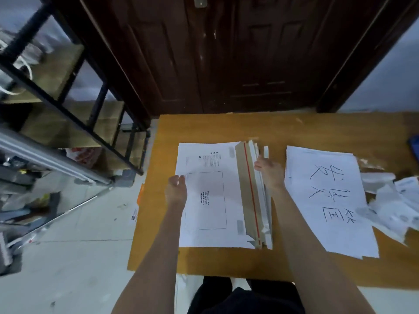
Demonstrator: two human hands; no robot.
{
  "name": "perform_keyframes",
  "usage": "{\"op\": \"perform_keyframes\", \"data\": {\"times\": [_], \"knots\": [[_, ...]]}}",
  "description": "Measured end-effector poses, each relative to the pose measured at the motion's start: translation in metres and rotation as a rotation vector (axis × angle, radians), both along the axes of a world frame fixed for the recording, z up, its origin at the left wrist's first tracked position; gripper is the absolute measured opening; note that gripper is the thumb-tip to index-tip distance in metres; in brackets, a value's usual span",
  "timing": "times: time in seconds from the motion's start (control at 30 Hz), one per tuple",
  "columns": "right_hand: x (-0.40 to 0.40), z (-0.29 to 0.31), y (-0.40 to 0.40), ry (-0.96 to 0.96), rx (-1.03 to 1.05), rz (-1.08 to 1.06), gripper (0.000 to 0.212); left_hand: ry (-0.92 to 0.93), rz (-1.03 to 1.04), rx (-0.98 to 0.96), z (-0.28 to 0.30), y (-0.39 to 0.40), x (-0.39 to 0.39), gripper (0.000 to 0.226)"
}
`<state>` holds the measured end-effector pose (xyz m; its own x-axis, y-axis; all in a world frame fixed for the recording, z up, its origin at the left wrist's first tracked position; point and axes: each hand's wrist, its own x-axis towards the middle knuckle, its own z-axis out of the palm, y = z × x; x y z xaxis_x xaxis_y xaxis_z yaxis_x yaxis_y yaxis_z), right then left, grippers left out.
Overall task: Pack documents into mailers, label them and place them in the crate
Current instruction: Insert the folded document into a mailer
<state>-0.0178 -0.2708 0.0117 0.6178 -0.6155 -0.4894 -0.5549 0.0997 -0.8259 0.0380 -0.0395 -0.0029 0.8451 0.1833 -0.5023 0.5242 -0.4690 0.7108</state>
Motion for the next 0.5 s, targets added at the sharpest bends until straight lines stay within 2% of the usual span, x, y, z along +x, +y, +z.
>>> {"op": "perform_keyframes", "data": {"times": [0.1, 0.23, 0.37, 0.5], "knots": [[-0.006, -0.008, 0.005, 0.016, 0.064, -0.136, 0.037, -0.003, -0.055, 0.109, -0.008, 0.003, 0.004, 0.039], [-0.017, -0.008, 0.01, 0.086, 0.06, -0.174, 0.044, -0.006, -0.094, 0.161, -0.014, 0.001, 0.009, 0.041], [-0.022, -0.014, 0.013, 0.216, -0.052, -0.078, 0.041, 0.009, -0.08, 0.182, -0.018, -0.003, 0.014, 0.043], [-0.017, -0.017, 0.013, 0.344, -0.128, 0.053, 0.028, 0.004, -0.063, 0.211, -0.021, -0.003, 0.017, 0.042]]}}
